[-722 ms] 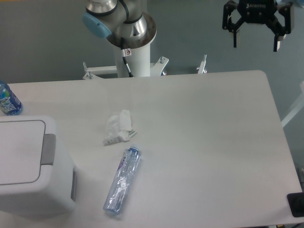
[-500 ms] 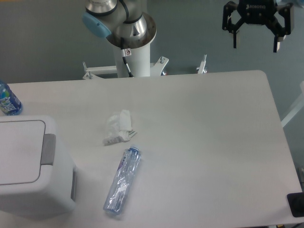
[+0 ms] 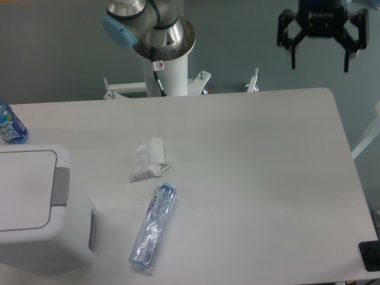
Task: Open the trash can
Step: 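Move the open gripper down toward the white trash bin lid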
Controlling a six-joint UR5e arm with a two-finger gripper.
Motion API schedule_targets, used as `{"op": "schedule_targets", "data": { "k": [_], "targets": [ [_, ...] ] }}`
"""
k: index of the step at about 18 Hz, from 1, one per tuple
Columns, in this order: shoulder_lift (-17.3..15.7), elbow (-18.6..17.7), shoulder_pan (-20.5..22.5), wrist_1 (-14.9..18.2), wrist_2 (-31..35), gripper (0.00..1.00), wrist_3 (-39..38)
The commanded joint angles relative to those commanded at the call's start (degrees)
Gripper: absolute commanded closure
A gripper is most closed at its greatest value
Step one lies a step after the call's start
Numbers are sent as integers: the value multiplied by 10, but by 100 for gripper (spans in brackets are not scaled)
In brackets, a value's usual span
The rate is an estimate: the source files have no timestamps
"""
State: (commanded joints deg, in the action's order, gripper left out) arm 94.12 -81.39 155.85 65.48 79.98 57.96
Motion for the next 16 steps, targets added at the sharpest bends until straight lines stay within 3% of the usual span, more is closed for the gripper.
{"op": "schedule_targets", "data": {
  "k": [4,10,14,16],
  "targets": [
    [26,-1,-73,-50,2,0,-199],
    [58,-1,-182,-51,-1,0,-389],
    [75,-1,-231,-52,-7,0,-488],
    [79,-3,-245,-69,-48,0,-571]
  ]
}}
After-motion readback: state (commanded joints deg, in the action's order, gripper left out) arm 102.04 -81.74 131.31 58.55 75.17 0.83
